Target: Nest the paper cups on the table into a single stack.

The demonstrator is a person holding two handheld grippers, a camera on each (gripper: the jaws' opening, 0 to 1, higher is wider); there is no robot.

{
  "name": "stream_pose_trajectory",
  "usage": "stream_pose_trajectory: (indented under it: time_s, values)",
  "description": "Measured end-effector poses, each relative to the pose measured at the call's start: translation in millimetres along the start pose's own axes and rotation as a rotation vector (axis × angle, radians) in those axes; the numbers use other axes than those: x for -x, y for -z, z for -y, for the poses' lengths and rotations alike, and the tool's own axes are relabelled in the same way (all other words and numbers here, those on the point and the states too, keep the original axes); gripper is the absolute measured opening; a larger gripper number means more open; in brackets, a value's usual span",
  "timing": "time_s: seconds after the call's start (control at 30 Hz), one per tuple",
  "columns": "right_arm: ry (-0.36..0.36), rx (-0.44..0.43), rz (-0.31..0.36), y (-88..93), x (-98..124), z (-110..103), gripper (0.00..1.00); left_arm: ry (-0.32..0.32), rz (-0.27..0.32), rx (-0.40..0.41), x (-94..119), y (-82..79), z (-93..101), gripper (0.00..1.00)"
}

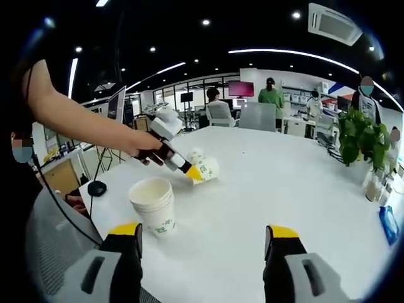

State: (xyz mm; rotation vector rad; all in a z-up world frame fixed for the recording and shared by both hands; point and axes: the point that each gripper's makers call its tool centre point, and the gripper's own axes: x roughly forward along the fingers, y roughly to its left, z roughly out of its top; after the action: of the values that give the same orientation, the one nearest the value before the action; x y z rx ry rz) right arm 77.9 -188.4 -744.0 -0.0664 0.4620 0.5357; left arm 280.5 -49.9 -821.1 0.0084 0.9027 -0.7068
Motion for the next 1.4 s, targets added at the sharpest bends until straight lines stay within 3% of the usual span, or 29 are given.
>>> stream_pose_trajectory:
  time_s: [0.17,0.7,0.83,1.1,1.4]
  values:
    - [0.006,-0.006,0.010,-2.1,1.1,1.3,0.79,0.007,0.019,-0.019,10.6,1.1,3.7,0.35]
    - [-0.029,-0.004,0.061,-17.7,4.1,-7.6,0.80,0.017,0.132,-0.063,74.0,1.3,25.0,0.35]
    - [-0.035,-0.045,0.117,-35.1,5.7,-8.8,0.79,0.032,0.152,-0.085,84.4,2.6,33.4,0.35]
    - [-0.081,-0.018,0.232,-77.4,6.9,-25.2,0.72,0.080,0.194,-0.184,116.5,3.6,60.7,0.35]
    - [-0.152,-0.014,0.293,-104.4,10.4,-45.2,0.64,0.144,0.241,-0.295,151.2,11.5,95.1,0.35]
